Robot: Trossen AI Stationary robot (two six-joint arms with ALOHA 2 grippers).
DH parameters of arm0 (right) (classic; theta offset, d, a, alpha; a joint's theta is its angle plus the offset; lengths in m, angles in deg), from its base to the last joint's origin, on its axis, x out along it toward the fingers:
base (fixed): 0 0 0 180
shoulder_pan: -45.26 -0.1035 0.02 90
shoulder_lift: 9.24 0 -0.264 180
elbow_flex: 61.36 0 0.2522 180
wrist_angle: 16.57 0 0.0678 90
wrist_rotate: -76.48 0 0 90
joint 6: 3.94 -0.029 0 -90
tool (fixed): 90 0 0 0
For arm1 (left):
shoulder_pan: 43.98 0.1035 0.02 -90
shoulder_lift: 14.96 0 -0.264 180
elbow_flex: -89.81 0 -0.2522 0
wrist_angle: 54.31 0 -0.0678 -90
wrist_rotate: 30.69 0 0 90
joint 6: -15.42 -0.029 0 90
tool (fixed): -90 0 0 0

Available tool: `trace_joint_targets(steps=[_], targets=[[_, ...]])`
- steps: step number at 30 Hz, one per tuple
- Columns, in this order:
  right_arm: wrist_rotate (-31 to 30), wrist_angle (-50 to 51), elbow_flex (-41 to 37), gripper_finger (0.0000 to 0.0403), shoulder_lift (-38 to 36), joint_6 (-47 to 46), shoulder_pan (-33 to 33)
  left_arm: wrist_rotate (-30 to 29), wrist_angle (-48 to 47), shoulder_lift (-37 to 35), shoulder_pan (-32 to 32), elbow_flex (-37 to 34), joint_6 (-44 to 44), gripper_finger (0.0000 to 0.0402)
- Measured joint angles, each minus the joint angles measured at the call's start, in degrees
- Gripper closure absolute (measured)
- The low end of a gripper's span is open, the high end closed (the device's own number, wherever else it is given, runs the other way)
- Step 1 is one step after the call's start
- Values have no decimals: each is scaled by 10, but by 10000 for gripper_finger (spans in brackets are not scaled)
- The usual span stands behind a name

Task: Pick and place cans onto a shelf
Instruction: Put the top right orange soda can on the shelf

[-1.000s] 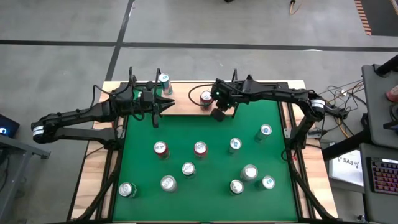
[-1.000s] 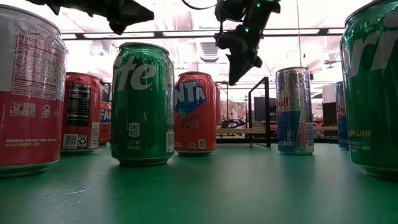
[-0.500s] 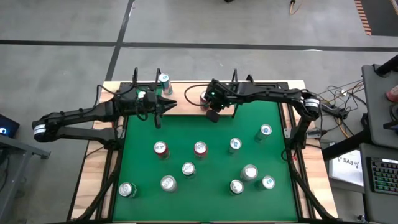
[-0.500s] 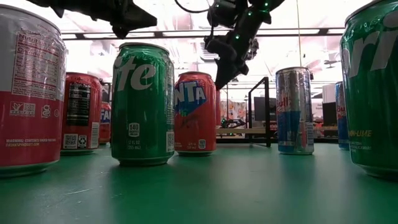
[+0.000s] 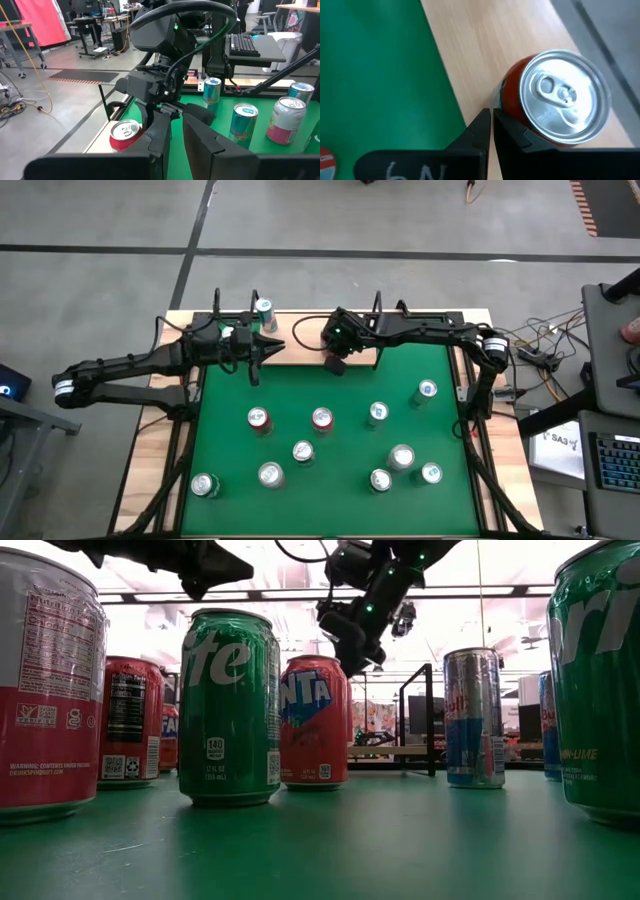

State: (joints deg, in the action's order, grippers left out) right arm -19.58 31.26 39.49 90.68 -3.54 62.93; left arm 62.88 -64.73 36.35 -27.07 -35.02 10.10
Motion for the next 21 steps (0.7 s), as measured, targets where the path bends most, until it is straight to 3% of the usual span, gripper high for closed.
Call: trace_joint_targets(steps=[21], targets=[[-2, 59, 0, 390, 0, 17, 18, 0, 10, 0, 0, 0, -27, 365]])
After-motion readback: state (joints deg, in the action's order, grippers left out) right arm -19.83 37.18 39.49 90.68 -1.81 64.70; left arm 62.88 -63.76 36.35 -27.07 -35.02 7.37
